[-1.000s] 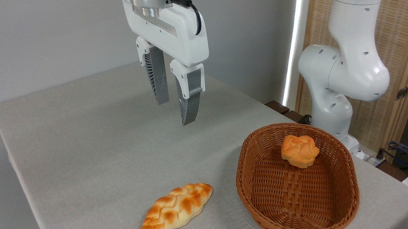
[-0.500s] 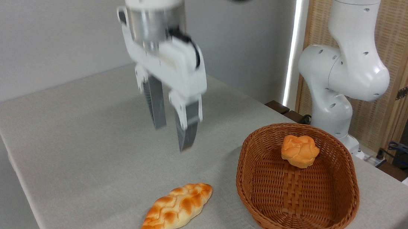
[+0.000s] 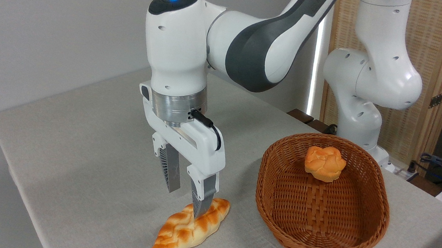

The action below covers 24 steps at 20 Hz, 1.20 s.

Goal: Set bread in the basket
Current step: 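Close the gripper on the end of the braided loaf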

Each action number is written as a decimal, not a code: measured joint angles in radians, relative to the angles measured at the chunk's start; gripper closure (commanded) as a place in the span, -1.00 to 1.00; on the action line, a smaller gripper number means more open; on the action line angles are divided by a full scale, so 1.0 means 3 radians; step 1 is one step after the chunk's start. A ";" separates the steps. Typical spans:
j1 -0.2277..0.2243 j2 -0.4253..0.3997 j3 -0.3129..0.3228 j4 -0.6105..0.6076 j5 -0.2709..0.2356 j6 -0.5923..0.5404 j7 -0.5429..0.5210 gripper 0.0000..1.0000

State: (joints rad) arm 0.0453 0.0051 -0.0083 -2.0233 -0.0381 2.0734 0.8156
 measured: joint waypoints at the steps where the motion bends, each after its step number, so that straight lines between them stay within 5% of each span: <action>1: 0.0001 -0.0002 0.0002 0.0000 0.0000 0.0000 0.0001 -1.00; 19: 0.0004 0.0034 0.0005 -0.0234 0.0365 0.0115 0.0008 -1.00; 24: 0.0003 0.0037 0.0005 -0.0325 0.0365 0.0257 0.0008 -0.54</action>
State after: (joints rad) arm 0.0463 0.0162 -0.0068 -2.1208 0.0714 2.1505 0.8180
